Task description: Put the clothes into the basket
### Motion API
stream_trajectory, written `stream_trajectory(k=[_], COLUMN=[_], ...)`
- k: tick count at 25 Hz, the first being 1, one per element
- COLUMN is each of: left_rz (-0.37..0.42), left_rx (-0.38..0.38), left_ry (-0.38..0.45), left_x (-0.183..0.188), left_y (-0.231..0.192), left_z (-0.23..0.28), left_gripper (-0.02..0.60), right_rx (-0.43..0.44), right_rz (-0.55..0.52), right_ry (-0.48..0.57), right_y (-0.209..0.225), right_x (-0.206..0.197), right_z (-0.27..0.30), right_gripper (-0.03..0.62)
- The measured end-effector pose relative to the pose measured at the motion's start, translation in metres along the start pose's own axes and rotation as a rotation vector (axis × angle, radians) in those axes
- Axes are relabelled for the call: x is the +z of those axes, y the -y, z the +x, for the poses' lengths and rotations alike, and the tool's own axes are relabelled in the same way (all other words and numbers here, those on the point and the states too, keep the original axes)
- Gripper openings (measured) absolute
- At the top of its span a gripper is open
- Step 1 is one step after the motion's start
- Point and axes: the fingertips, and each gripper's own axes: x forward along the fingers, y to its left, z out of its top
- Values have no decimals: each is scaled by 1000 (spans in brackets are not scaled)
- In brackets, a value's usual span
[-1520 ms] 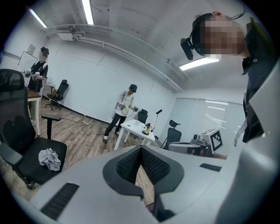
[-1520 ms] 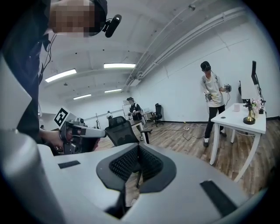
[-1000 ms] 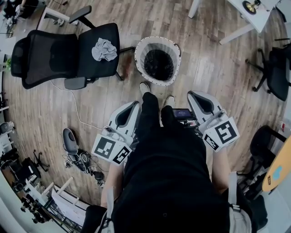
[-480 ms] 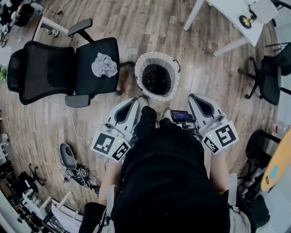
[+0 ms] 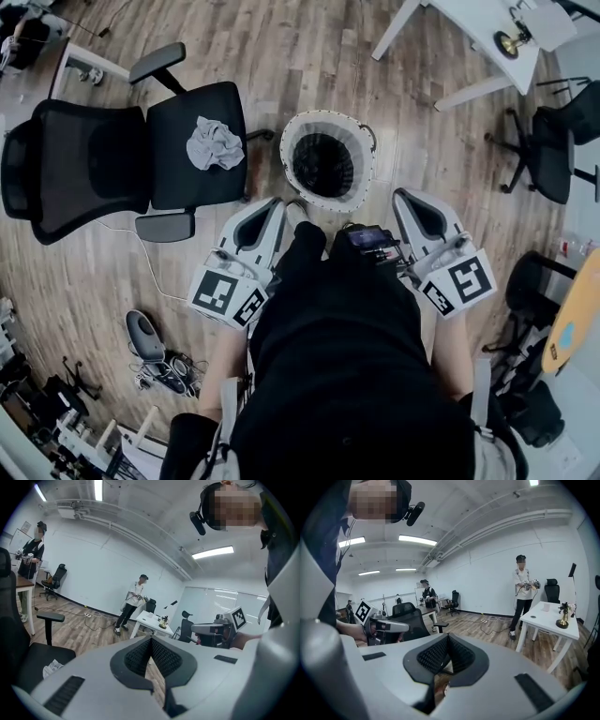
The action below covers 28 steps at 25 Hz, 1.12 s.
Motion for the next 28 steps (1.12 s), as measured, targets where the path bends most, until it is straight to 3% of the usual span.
stream_trajectory(k=[12,28], left_rz=[6,-20], left_rx=[-39,132], left_ry=[-29,-47], left_x=[8,19], left_y=[-16,-6], left_z=[14,77], left_gripper=[12,12], right_rx=[-37,152], right_rz=[29,18], right_ry=[-10,-15], right_y=[10,89], right_x=[1,19], right_z=[13,44], right_gripper=[15,15])
